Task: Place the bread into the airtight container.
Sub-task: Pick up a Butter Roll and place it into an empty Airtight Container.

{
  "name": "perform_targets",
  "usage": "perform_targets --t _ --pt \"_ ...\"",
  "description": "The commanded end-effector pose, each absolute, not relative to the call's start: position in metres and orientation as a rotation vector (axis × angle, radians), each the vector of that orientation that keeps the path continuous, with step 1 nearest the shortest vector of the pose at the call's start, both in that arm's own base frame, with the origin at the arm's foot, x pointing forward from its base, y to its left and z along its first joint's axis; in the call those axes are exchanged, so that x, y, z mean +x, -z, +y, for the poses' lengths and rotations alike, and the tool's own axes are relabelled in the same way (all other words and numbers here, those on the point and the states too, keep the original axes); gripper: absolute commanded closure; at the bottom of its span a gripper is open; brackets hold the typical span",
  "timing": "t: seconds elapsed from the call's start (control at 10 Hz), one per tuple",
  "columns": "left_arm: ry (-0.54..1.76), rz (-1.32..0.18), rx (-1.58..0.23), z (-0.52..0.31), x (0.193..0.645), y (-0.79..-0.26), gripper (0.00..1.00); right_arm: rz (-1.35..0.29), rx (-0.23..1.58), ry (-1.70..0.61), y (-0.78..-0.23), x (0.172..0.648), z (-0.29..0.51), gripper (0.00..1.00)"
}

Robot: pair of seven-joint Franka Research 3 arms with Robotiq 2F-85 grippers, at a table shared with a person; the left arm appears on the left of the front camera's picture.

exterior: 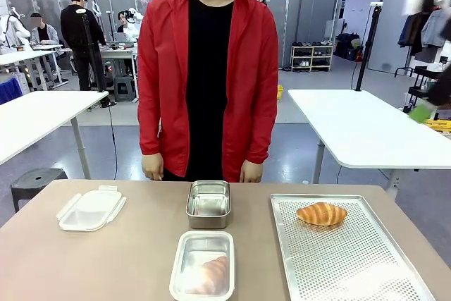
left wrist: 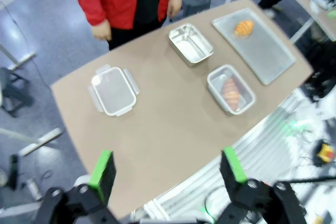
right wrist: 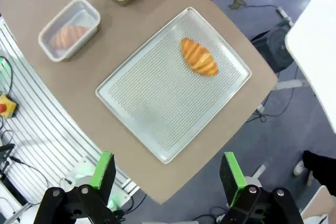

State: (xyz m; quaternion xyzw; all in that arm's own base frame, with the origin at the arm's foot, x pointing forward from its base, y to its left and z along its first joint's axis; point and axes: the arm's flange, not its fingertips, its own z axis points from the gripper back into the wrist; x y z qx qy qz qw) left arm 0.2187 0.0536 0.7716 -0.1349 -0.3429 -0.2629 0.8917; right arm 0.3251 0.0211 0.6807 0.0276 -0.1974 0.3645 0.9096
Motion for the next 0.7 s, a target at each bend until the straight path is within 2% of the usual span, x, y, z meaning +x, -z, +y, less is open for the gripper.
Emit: perform_targets --t 0.0,0.3,0.6 --pt "0.56 -0.708 -0.27 0.054 0.219 -0.774 0.0 -0.385 0.028 -0.819 -0.674 0.385 0.036 0.0" --pt "0.56 -0.708 -0.27 0.054 0.219 -0.774 0.0 -0.372 -0.029 -0.983 -0.639 0.46 0.047 0.0" --pt "0.56 -0.708 -0.27 0.054 0.219 -0.774 0.0 -0.334 0.02 -1.076 -0.622 0.498 0.051 0.0"
